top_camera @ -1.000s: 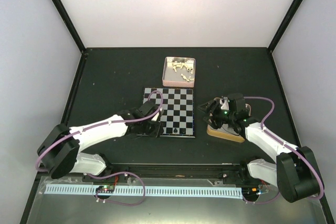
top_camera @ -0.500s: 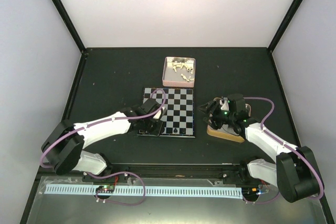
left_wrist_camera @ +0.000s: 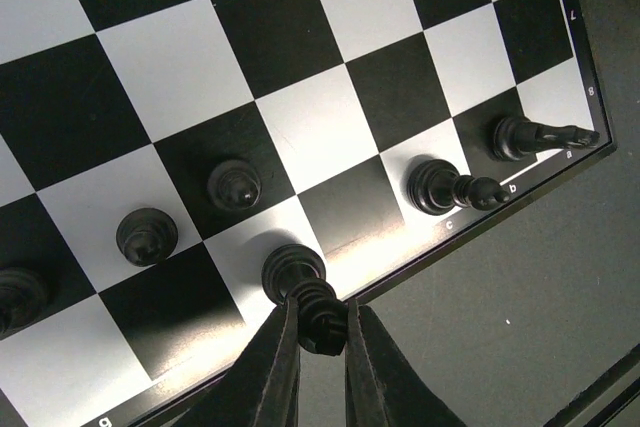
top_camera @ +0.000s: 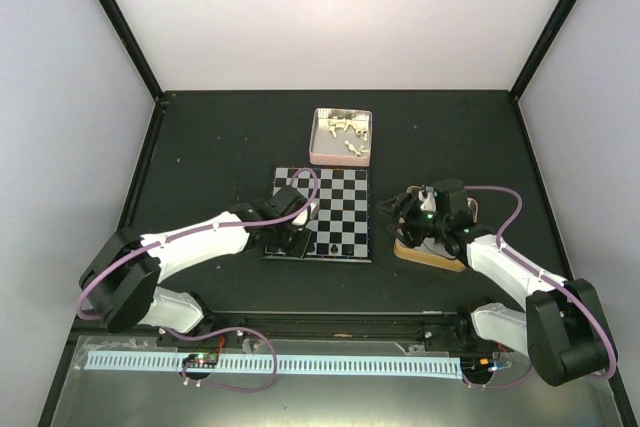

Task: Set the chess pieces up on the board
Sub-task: Adjust the chess piece on the chessboard, then pick up the chess piece from the storage box, then place the chess piece on the chessboard.

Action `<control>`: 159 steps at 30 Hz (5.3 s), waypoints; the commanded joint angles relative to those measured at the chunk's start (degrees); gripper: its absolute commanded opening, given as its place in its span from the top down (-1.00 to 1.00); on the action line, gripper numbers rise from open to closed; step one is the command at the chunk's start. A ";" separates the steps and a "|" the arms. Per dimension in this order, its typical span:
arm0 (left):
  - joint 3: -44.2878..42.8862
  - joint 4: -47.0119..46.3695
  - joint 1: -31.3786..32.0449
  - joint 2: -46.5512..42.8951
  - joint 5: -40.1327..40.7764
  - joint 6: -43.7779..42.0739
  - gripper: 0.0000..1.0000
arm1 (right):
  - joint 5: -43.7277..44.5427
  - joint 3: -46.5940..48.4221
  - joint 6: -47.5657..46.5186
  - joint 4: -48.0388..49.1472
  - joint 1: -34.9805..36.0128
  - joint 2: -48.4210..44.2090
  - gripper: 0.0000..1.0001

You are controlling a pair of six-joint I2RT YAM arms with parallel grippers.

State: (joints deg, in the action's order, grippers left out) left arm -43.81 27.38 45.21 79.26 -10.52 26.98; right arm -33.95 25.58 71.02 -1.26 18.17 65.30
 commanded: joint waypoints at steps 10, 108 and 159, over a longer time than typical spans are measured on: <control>-2.15 1.21 -0.30 0.32 1.91 -0.97 0.83 | -0.23 -0.71 0.07 1.26 -0.18 -0.27 -0.53; 0.04 -19.91 -7.41 -32.65 11.17 -15.02 -0.81 | 36.50 16.74 -36.61 -18.63 -12.51 21.67 0.31; -17.85 -28.82 -2.02 8.12 -24.21 10.35 -0.61 | 12.79 2.25 -43.51 -13.03 -10.29 -6.78 0.77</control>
State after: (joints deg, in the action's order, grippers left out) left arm -52.10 0.54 39.75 80.44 -27.03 33.32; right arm -17.72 29.30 28.67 -17.96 7.40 61.19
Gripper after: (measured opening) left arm 0.810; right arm 0.114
